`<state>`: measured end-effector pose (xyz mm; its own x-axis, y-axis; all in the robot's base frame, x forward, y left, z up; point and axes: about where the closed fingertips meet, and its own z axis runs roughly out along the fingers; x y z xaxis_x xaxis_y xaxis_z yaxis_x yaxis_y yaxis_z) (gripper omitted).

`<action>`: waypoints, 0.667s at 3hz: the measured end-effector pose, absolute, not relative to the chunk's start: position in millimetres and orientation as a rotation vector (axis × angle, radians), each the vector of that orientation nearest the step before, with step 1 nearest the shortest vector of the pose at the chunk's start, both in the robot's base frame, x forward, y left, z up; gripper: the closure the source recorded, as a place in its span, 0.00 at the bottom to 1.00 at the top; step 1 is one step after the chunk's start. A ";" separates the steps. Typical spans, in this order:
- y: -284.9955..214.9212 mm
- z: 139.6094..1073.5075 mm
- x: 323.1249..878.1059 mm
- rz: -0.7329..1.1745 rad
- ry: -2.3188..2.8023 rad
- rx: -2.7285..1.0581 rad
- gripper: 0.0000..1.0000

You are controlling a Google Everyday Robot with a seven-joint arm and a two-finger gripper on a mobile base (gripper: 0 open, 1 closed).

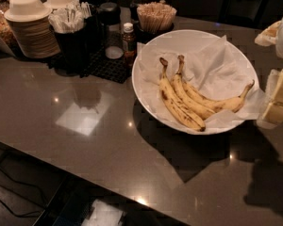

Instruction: Pick banana from white bowl

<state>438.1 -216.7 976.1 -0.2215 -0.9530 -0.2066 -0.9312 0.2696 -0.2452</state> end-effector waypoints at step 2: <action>-212.4 996.7 437.9 -0.092 2.202 -1.724 0.00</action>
Offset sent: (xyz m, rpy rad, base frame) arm -0.0023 0.0089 0.0466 0.0384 -0.0163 0.0359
